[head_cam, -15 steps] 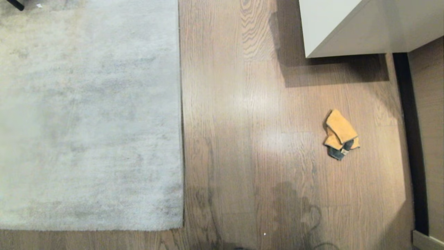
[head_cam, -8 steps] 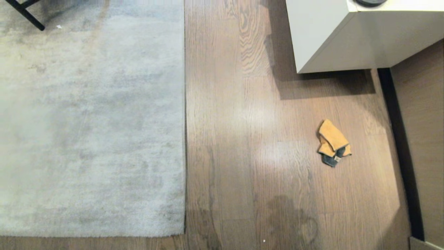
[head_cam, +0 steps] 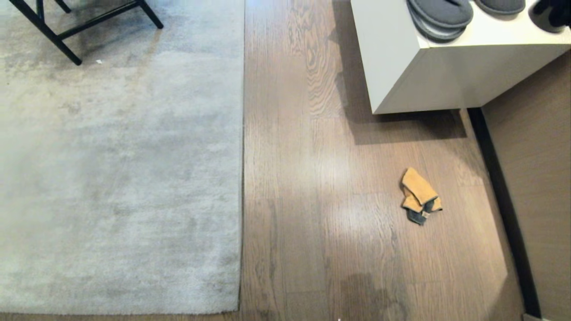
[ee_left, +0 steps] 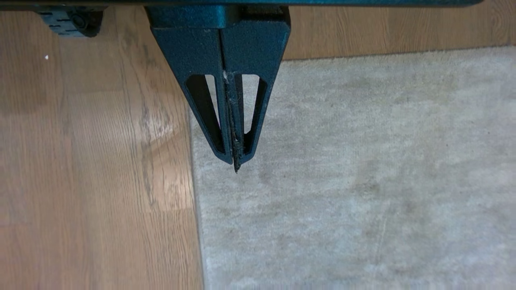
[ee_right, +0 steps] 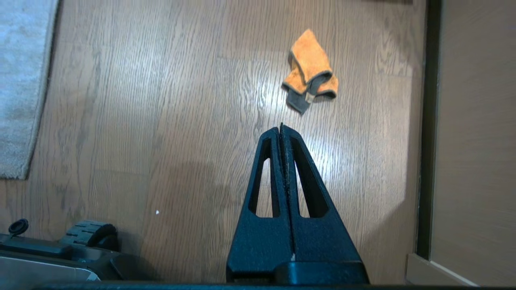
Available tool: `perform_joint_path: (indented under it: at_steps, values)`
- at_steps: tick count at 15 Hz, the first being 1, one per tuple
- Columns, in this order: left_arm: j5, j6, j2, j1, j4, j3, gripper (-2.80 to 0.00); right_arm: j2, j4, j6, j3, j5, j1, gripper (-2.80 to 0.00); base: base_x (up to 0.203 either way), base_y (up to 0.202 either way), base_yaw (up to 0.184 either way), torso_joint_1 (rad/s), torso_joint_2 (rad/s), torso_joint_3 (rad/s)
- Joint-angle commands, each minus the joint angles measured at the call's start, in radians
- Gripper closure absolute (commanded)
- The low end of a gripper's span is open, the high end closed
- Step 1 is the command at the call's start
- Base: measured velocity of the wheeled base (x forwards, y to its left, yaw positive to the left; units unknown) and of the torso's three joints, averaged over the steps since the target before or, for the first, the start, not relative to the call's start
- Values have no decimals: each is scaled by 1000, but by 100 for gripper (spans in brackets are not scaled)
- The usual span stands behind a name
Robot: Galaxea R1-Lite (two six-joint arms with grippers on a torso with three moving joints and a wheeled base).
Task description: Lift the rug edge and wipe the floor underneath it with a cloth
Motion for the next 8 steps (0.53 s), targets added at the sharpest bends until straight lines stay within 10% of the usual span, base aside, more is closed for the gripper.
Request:
perform_joint_path:
  at_steps: [1,8]
  values:
    - [0,-3,0,0,0,0,0,1,0,-1,0,1,0,0,0,0,0,-2,7,198]
    - [-1,-7,0,0,-1,0,0,1,0,-1,0,1,0,0,0,0,0,2,3,200]
